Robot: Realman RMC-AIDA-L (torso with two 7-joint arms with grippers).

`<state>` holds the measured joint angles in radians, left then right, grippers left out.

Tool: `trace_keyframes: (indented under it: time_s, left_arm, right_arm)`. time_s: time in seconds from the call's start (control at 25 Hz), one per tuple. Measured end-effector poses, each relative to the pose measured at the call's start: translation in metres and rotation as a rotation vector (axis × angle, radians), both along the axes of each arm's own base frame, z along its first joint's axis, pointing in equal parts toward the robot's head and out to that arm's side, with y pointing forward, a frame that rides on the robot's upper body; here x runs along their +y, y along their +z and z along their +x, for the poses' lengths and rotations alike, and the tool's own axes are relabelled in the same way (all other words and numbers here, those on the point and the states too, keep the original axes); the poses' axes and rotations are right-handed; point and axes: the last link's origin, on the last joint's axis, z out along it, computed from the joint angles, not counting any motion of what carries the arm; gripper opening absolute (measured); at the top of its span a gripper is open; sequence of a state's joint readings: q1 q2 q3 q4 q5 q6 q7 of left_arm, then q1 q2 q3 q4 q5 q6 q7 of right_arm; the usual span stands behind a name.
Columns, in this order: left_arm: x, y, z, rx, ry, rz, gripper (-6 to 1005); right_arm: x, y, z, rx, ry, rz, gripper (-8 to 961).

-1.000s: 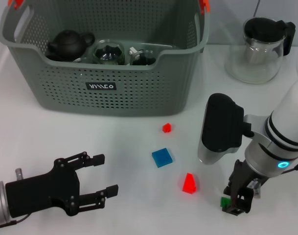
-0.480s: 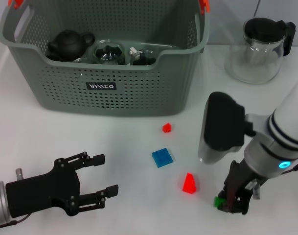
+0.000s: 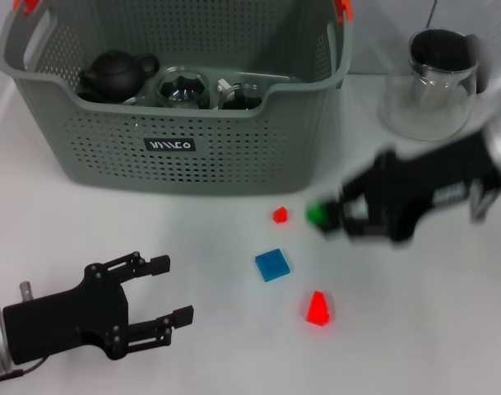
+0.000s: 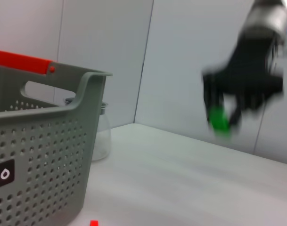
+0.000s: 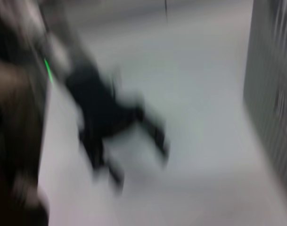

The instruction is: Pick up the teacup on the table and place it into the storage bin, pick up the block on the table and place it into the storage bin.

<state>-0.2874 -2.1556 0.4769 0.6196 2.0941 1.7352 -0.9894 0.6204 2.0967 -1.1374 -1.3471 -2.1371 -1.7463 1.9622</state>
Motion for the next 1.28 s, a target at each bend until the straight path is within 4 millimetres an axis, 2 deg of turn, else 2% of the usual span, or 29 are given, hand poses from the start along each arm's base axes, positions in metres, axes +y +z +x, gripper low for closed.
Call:
trace_keyframes:
  time_s: [0.12,0.2,0.28,0.4,0.64,0.84,0.96,1.12,1.28]
  left_arm:
    - [-0.002,0.0,-0.001,0.0,0.003,-0.003,798]
    - [-0.003,0.001,-0.002,-0.002,0.005,-0.001,798]
    - [-0.003,0.001,-0.001,-0.004,0.004,0.0,798]
    - [-0.001,0.001,0.0,-0.007,-0.003,-0.001,798]
    - [-0.001,0.0,0.002,-0.015,-0.005,-0.001,798]
    - [-0.001,-0.002,0.003,-0.021,-0.004,-0.002,798]
    - [-0.002,-0.003,0.003,-0.028,-0.001,-0.007,798]
    - [-0.003,-0.005,0.004,-0.035,0.001,-0.01,798]
    - [-0.004,-0.006,0.004,-0.039,0.001,-0.012,798]
  right_arm:
    - [0.004,0.024,-0.011,0.217,0.047,0.061,204]
    - [0.006,0.033,-0.021,0.343,0.091,0.097,204]
    - [0.01,0.036,-0.03,0.415,0.121,0.139,204]
    - [0.027,0.031,-0.047,0.433,0.122,0.218,204]
    - [0.083,0.001,-0.087,0.391,-0.015,0.425,204]
    - [0.117,-0.034,-0.118,0.334,-0.161,0.414,205]
    - [0.134,-0.057,-0.127,0.257,-0.228,0.43,206]
    - [0.147,-0.08,-0.13,0.165,-0.267,0.468,206]
    - [0.147,-0.085,-0.13,0.15,-0.271,0.463,253]
